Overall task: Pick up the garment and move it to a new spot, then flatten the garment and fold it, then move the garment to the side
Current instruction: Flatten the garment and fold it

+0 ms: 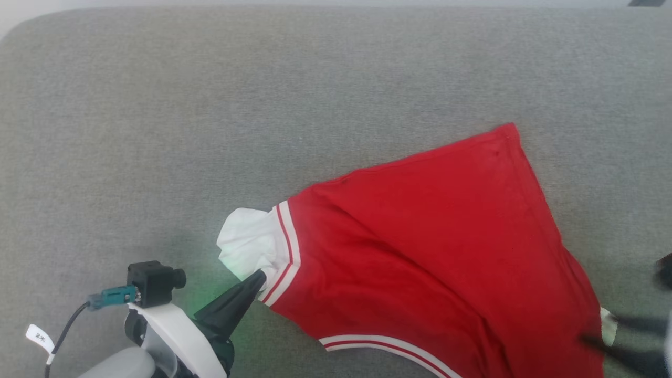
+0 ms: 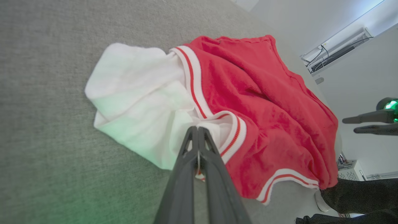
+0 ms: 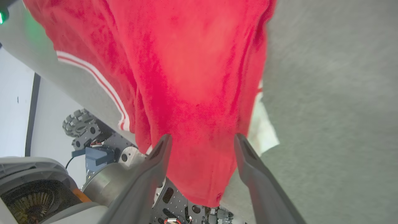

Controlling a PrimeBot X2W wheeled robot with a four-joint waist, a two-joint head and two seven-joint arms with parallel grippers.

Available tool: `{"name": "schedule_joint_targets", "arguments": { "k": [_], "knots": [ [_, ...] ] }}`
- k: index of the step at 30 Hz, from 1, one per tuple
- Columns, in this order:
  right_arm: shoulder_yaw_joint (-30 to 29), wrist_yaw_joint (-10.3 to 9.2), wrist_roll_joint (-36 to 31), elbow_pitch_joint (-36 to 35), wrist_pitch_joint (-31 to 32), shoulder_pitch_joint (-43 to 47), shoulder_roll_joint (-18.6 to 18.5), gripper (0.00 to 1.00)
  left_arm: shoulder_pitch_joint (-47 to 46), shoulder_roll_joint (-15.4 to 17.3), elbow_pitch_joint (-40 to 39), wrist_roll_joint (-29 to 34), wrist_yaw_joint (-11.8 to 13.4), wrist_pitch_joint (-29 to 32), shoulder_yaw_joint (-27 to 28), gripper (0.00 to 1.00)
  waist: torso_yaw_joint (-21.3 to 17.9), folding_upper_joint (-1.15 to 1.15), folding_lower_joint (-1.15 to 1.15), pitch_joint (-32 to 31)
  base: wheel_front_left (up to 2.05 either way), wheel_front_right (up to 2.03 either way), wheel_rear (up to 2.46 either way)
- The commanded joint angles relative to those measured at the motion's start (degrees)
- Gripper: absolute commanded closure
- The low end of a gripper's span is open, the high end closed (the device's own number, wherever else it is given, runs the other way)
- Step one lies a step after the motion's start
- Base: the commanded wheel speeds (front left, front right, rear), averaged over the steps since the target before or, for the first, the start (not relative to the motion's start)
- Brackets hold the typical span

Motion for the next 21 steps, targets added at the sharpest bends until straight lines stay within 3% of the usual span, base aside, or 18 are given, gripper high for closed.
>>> {"name": "schedule_joint_targets", "arguments": {
  "k": [1, 5, 8, 14, 21],
  "knots": [
    [-2.9, 0.02, 1.2, -0.9, 0.8, -0.6, -0.4, 0.00, 0.2, -0.2, -0.3, 0.4, 0.1, 0.0, 0.1, 1.00, 0.6, 0.00, 0.00, 0.1, 0.00, 0.00, 0.00],
    [-11.1, 0.01, 1.3, -0.8, 2.0, -6.6, -1.5, 0.00, -0.8, -1.0, -1.0, 1.1, 0.1, 0.0, -0.5, 1.00, 2.4, 0.00, 0.00, 0.7, 0.00, 0.00, 0.00],
    [-11.1, 0.02, -2.6, 2.6, 0.3, -15.2, -0.7, 0.00, -1.7, -1.6, -1.2, 1.4, 0.1, 0.0, -1.0, 1.00, 3.8, 0.00, 0.00, 1.6, 0.00, 0.00, 0.00],
    [1.7, 0.02, -13.4, 14.4, -1.6, -33.5, 1.8, 0.00, -3.9, -3.3, -0.8, 1.1, 0.1, 0.0, -2.2, 1.00, 6.2, 0.00, 0.00, 4.1, 0.00, 0.00, 0.00],
    [15.3, 0.01, -17.7, 26.7, 0.6, -46.2, 3.0, 0.00, -6.0, -5.1, -0.7, 1.2, 0.1, 0.0, -2.3, 1.00, 8.5, 0.00, 0.00, 8.1, 0.00, 0.00, 0.00]
  ]
}}
